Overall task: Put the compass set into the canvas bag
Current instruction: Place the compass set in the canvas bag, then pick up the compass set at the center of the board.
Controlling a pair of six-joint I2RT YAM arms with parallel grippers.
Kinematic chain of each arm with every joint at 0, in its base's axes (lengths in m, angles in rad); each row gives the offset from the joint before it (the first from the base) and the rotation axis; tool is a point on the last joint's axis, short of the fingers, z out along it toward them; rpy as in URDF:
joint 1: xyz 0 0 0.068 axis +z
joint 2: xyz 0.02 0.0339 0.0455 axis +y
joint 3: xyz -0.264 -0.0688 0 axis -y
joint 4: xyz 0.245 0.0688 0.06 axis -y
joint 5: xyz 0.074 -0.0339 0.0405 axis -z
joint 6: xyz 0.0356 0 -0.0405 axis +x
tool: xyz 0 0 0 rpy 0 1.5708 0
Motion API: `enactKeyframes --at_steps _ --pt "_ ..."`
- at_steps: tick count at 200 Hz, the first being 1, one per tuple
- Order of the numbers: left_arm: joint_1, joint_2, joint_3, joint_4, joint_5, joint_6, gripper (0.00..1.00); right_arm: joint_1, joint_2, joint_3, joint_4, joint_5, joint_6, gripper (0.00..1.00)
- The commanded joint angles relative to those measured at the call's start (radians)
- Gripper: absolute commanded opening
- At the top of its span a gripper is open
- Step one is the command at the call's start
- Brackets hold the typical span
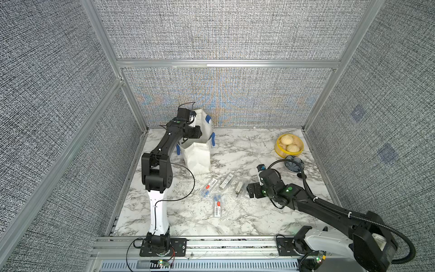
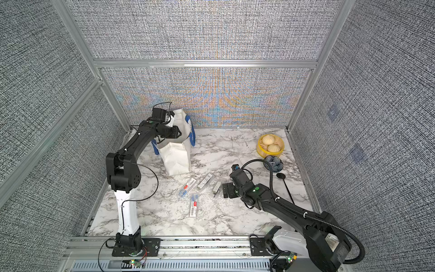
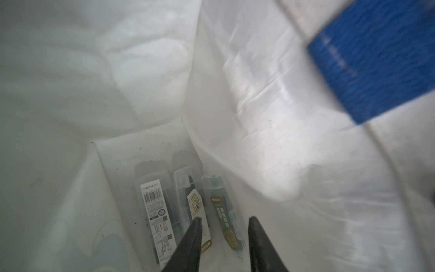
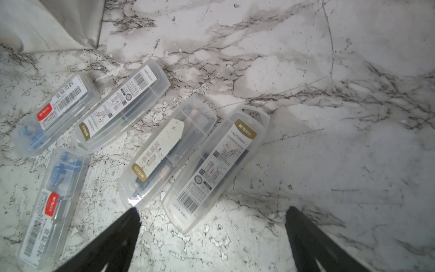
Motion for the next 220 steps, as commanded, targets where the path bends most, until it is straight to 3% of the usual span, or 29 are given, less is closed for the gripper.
enactKeyframes --at_steps 1,72,111,188,220 --pt "-0.001 -0.038 -0.009 0.045 0.037 -0.002 0.36 0.0 0.011 0.021 -0.121 0.002 0.07 0.93" --pt "-0.033 -0.221 -0.059 0.085 0.055 -0.005 0.38 0.0 0.098 0.096 -0.2 -0.008 0.127 0.87" --pt "-0.056 -0.32 -0.119 0.131 0.106 -0.069 0.38 0.002 0.197 0.166 -0.211 -0.03 0.157 0.85" --pt "-0.138 -0.517 -0.459 0.182 0.176 -0.088 0.38 0.032 0.361 0.274 -0.27 0.048 0.254 0.8" --pt "-0.142 -0.551 -0.525 0.209 0.222 -0.1 0.38 0.044 0.402 0.282 -0.252 0.036 0.253 0.8"
